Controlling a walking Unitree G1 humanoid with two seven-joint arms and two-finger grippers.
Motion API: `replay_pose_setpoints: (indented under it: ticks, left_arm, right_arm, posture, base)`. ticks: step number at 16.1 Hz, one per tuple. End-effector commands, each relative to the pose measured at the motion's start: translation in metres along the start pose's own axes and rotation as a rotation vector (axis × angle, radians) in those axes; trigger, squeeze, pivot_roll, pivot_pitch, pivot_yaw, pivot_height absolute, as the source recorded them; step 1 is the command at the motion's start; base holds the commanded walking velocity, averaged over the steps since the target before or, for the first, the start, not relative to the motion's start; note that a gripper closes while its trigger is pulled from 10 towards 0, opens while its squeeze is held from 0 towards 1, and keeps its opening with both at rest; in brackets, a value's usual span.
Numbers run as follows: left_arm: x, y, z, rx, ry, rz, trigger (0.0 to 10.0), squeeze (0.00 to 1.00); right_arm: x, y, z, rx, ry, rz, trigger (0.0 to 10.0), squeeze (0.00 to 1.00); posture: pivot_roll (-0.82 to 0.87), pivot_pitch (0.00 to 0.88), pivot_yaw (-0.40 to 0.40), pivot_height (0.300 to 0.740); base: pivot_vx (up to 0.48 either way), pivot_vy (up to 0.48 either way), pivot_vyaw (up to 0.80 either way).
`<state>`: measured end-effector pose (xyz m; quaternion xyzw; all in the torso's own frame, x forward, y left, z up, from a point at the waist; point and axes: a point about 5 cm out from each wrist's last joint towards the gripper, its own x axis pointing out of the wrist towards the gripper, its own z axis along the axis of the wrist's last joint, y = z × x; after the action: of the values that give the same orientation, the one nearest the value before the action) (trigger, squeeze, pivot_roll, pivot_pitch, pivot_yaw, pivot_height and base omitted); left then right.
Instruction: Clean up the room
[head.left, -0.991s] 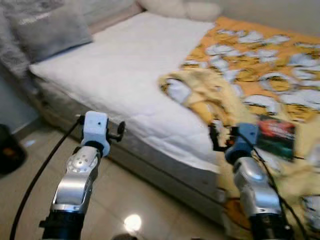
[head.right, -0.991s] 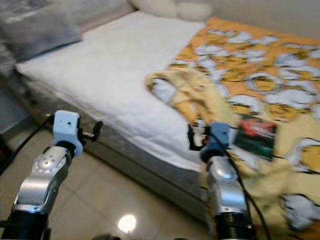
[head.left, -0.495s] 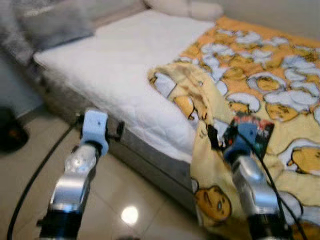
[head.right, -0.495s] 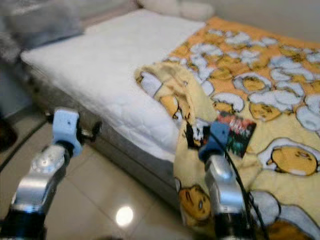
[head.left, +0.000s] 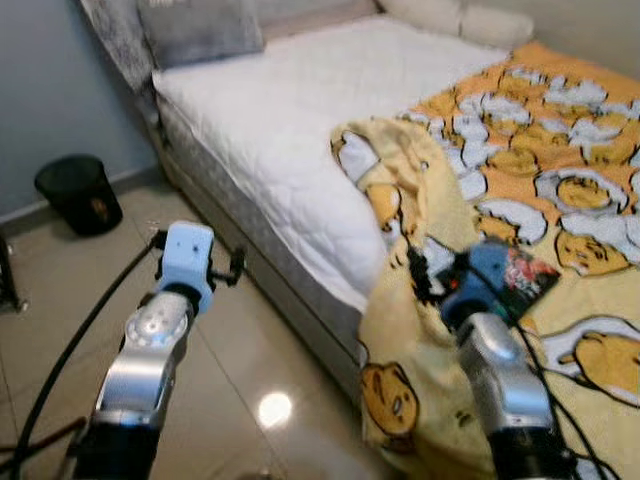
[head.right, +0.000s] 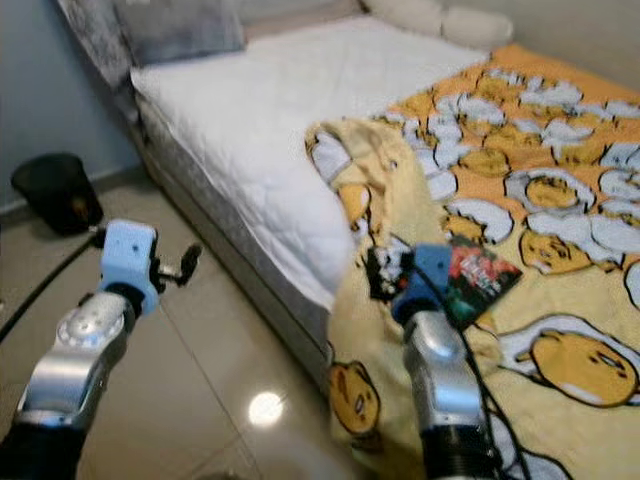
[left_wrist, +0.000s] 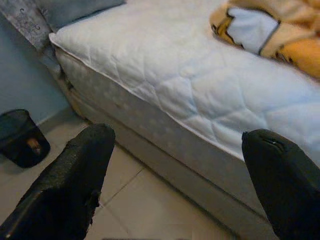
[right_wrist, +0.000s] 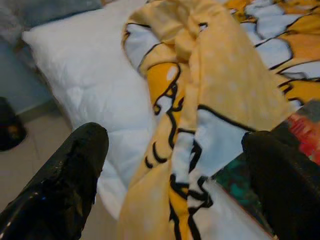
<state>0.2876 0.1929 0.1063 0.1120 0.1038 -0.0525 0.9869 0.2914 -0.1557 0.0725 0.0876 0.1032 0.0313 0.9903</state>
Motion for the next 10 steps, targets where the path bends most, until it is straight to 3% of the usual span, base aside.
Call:
replay_pose_setpoints:
  ticks: [1, 3, 4, 5, 6, 8, 10]
  left_arm:
    - [-0.002, -0.006, 0.007, 0.009, -0.033, -0.031, 10.0, 1.00]
    - [-0.003, -0.007, 0.007, 0.017, -0.035, -0.040, 10.0, 1.00]
    - [-0.005, -0.010, 0.006, 0.051, -0.046, -0.080, 10.0, 1.00]
    - [-0.007, -0.013, 0.006, 0.077, -0.051, -0.130, 10.0, 1.00]
    - [-0.009, -0.018, 0.003, 0.114, -0.049, -0.200, 10.0, 1.00]
    - [-0.012, -0.021, 0.001, 0.109, -0.056, -0.258, 10.0, 1.00]
    - [-0.015, -0.026, 0.003, 0.109, -0.065, -0.408, 10.0, 1.00]
  right_arm:
    - [-0.003, -0.005, 0.006, -0.010, -0.010, 0.010, 10.0, 1.00]
    - [-0.004, -0.004, 0.007, -0.011, -0.014, 0.024, 10.0, 1.00]
    - [-0.006, -0.004, 0.009, 0.006, -0.021, 0.030, 10.0, 0.11]
    - [-0.006, -0.006, 0.009, 0.025, -0.019, 0.023, 10.0, 0.00]
    - [-0.006, -0.010, 0.008, 0.078, -0.001, 0.014, 10.0, 0.00]
    - [-0.004, -0.016, 0.005, 0.156, 0.050, -0.020, 10.0, 0.00]
    - [0.010, -0.031, -0.002, 0.248, 0.145, -0.127, 10.0, 0.00]
  posture:
    - [-0.05, 0.000, 0.022, 0.740]
    - [-0.05, 0.000, 0.021, 0.740]
    - [-0.05, 0.000, 0.023, 0.740]
    - [-0.05, 0.000, 0.026, 0.740]
    - [-0.06, 0.000, 0.030, 0.740]
    - [-0.06, 0.000, 0.037, 0.740]
    - [-0.06, 0.000, 0.040, 0.740]
  base:
    - [0.000, 0.000, 0.00]
    - [0.000, 0.000, 0.00]
    - [0.000, 0.000, 0.00]
    - [0.000, 0.000, 0.00]
    - [0.000, 0.000, 0.00]
    - [0.000, 0.000, 0.00]
    - [0.000, 0.000, 0.00]
